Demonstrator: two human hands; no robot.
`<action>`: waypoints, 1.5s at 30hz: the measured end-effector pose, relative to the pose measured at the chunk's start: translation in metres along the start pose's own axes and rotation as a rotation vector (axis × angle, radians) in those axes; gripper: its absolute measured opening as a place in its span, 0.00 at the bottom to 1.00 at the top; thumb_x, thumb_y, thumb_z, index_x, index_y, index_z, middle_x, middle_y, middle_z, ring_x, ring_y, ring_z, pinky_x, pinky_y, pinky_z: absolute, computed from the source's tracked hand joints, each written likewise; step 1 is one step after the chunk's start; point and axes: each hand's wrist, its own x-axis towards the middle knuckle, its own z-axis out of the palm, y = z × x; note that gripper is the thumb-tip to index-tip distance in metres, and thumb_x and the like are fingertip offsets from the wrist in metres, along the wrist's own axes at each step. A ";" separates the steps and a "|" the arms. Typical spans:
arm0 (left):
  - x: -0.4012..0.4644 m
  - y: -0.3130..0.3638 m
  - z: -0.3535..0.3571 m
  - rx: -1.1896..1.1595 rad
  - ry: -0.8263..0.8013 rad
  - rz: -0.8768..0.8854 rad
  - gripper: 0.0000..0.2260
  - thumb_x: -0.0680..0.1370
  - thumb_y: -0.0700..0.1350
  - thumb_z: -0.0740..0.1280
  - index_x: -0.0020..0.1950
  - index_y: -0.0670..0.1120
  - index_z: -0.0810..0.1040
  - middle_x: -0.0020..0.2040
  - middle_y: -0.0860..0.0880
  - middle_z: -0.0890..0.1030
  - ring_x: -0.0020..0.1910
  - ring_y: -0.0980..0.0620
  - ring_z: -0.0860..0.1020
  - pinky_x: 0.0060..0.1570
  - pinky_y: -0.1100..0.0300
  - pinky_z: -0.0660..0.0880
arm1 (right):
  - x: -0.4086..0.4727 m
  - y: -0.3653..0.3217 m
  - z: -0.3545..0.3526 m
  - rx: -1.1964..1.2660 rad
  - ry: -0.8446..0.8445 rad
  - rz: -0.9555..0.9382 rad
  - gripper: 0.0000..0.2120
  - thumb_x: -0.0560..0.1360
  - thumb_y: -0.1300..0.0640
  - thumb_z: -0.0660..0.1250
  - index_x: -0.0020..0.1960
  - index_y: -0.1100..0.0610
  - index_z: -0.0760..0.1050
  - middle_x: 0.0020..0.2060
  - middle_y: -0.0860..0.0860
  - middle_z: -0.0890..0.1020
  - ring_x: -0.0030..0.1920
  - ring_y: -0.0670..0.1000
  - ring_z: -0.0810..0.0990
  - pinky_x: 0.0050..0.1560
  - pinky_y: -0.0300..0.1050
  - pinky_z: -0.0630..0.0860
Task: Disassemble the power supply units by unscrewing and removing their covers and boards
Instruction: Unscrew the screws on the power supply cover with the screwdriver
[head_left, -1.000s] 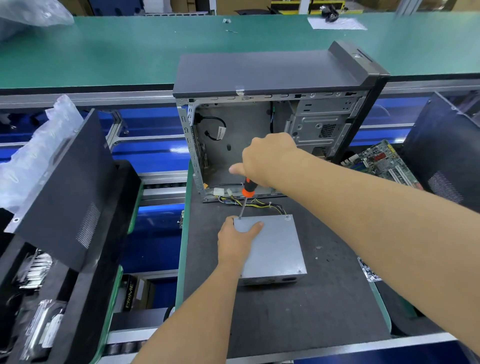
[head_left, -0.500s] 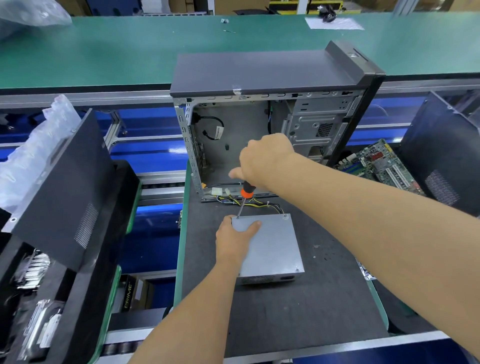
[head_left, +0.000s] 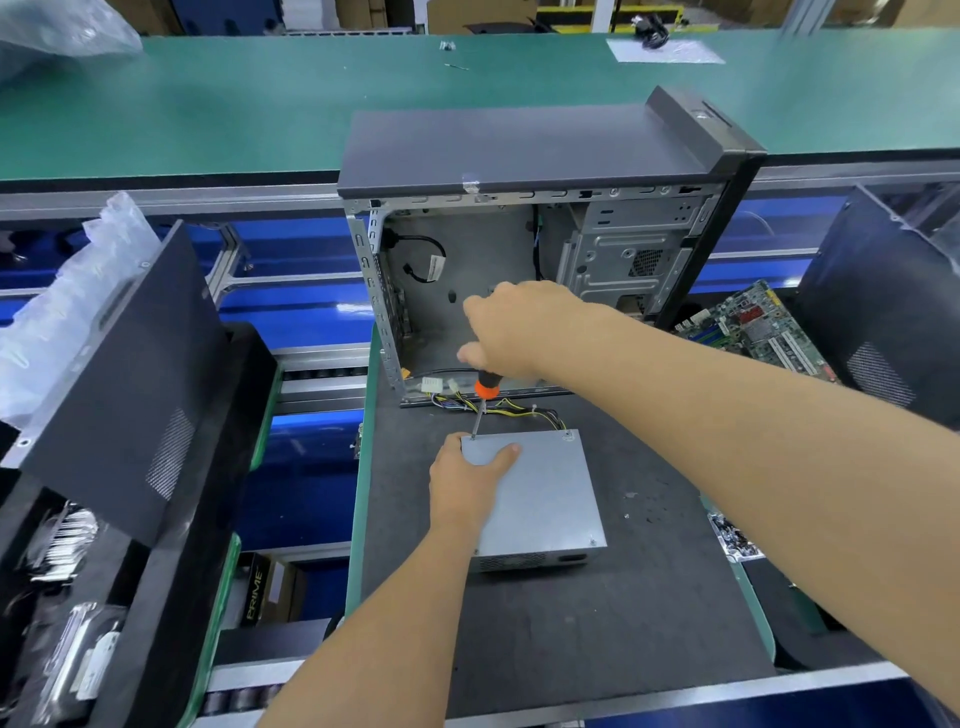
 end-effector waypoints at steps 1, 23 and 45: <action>0.000 0.000 0.000 -0.008 -0.002 -0.002 0.23 0.67 0.60 0.79 0.54 0.52 0.75 0.51 0.50 0.81 0.50 0.49 0.81 0.51 0.46 0.81 | 0.000 0.001 0.001 0.051 0.015 -0.031 0.17 0.81 0.45 0.59 0.63 0.56 0.68 0.53 0.56 0.75 0.54 0.60 0.70 0.46 0.51 0.64; -0.005 0.004 -0.007 0.304 0.204 0.268 0.08 0.83 0.48 0.64 0.54 0.46 0.80 0.41 0.48 0.83 0.42 0.44 0.79 0.45 0.47 0.78 | -0.004 0.009 0.014 0.135 0.086 -0.005 0.10 0.81 0.48 0.57 0.52 0.54 0.62 0.45 0.55 0.71 0.49 0.58 0.65 0.49 0.53 0.62; 0.013 0.014 -0.033 0.461 0.109 0.545 0.06 0.81 0.46 0.68 0.52 0.46 0.81 0.45 0.49 0.84 0.43 0.47 0.80 0.45 0.52 0.78 | -0.018 0.041 0.011 0.377 0.258 0.124 0.17 0.76 0.41 0.60 0.54 0.54 0.71 0.38 0.49 0.67 0.40 0.57 0.72 0.38 0.48 0.66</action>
